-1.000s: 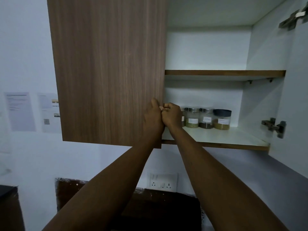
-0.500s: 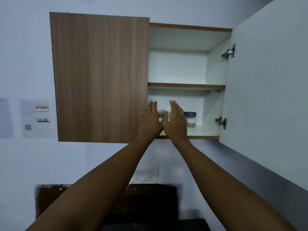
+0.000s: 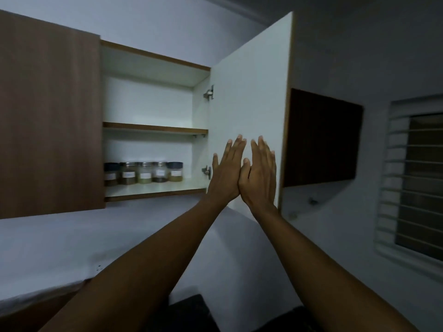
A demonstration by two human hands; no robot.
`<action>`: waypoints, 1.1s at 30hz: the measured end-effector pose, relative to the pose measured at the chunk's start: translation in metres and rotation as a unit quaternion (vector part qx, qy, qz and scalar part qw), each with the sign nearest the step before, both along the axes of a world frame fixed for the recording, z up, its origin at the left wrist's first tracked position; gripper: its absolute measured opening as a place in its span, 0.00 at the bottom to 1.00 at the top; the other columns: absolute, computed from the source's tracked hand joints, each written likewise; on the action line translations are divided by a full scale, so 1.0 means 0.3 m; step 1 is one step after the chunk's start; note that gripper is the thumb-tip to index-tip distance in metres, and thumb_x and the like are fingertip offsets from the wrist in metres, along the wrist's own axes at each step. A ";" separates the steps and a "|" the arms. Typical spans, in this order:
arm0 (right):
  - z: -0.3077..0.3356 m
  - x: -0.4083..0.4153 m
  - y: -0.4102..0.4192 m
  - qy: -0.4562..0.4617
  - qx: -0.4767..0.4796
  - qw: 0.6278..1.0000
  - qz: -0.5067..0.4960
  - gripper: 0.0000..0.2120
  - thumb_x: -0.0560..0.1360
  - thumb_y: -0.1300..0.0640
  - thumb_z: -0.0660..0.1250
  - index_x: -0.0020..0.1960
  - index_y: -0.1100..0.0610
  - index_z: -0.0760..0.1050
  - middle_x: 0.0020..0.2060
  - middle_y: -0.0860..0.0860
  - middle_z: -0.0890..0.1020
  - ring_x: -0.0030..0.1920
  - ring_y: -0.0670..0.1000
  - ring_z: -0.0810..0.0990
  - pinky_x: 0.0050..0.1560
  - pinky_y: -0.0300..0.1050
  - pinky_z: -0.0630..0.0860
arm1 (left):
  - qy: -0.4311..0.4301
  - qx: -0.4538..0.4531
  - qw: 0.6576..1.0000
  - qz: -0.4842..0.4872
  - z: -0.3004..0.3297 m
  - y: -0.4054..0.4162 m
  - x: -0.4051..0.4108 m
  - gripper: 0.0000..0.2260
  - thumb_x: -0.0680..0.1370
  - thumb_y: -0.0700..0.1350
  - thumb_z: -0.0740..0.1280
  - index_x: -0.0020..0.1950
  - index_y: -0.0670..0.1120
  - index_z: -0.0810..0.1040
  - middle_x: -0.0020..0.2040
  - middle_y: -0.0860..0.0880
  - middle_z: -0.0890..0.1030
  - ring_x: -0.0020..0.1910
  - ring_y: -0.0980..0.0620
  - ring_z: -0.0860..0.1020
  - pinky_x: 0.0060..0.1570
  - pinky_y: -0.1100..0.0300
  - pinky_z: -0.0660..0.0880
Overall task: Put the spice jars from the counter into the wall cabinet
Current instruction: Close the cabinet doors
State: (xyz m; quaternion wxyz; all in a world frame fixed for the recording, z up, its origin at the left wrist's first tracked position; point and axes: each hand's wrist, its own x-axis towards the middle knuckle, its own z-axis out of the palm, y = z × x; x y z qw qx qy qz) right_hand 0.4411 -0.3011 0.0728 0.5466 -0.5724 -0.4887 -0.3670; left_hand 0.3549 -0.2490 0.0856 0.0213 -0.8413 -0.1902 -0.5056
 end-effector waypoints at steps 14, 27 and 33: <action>0.008 0.203 -0.129 0.253 0.055 0.949 0.179 0.16 0.85 0.49 0.57 0.61 0.55 0.80 0.46 0.47 0.83 0.48 0.46 0.83 0.45 0.40 0.81 | -0.160 -0.007 0.981 -0.112 0.021 -0.131 0.295 0.28 0.83 0.44 0.68 0.80 0.41 0.64 0.79 0.44 0.68 0.79 0.49 0.66 0.77 0.46 0.66; -0.037 -0.404 0.290 0.134 0.076 0.915 0.374 0.14 0.84 0.65 0.59 0.62 0.60 0.82 0.55 0.53 0.81 0.50 0.40 0.79 0.50 0.25 0.74 | -0.301 0.100 0.941 0.118 -0.014 0.224 -0.378 0.25 0.81 0.44 0.70 0.77 0.42 0.68 0.63 0.45 0.75 0.55 0.57 0.77 0.50 0.64 0.79; -0.064 -0.681 0.605 0.047 -0.007 0.920 0.388 0.20 0.83 0.62 0.62 0.74 0.59 0.74 0.76 0.54 0.70 0.75 0.47 0.68 0.75 0.37 0.65 | -0.285 0.088 0.935 0.192 -0.029 0.518 -0.689 0.20 0.83 0.40 0.67 0.74 0.37 0.72 0.63 0.40 0.79 0.57 0.50 0.80 0.58 0.56 0.80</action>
